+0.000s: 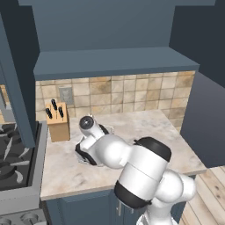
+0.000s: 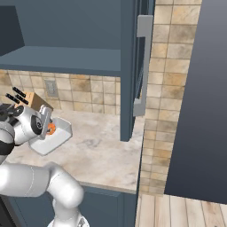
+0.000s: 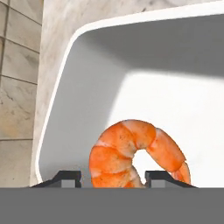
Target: Retrieve the tupperware from the cabinet, then place the raw meat into the tupperware to avoid contamination.
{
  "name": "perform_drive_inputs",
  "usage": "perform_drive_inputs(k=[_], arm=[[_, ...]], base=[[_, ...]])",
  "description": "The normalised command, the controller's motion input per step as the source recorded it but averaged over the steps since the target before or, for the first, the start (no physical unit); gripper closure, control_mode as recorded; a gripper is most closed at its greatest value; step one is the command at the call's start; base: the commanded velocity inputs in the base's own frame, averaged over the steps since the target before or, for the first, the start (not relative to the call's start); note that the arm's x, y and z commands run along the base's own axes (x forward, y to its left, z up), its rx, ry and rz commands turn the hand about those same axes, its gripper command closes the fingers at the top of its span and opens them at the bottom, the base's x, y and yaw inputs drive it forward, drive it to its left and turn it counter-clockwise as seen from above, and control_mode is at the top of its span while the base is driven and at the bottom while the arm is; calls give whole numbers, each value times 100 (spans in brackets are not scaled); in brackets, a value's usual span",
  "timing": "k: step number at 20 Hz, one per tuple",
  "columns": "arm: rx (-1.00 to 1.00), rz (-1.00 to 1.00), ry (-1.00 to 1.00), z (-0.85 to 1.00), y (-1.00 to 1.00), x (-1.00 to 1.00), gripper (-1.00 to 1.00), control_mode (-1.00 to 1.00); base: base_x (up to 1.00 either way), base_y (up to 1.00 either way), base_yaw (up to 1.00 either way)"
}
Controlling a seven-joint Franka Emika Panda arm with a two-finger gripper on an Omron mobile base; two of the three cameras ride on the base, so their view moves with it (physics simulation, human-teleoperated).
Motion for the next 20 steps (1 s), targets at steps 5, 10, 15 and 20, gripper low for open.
perform_drive_inputs(k=[5, 10, 15, 20], arm=[[0, -3, 0, -9, 12, 8, -100, -100], [0, -1, 0, -1, 5, 6, -100, -100], [2, -7, 4, 0, 0, 8, -100, -100], [12, -14, 18, 2, -7, 4, -100, -100]], base=[[0, 0, 0], [0, 0, 0], [0, 0, 0], [0, 0, 0]])
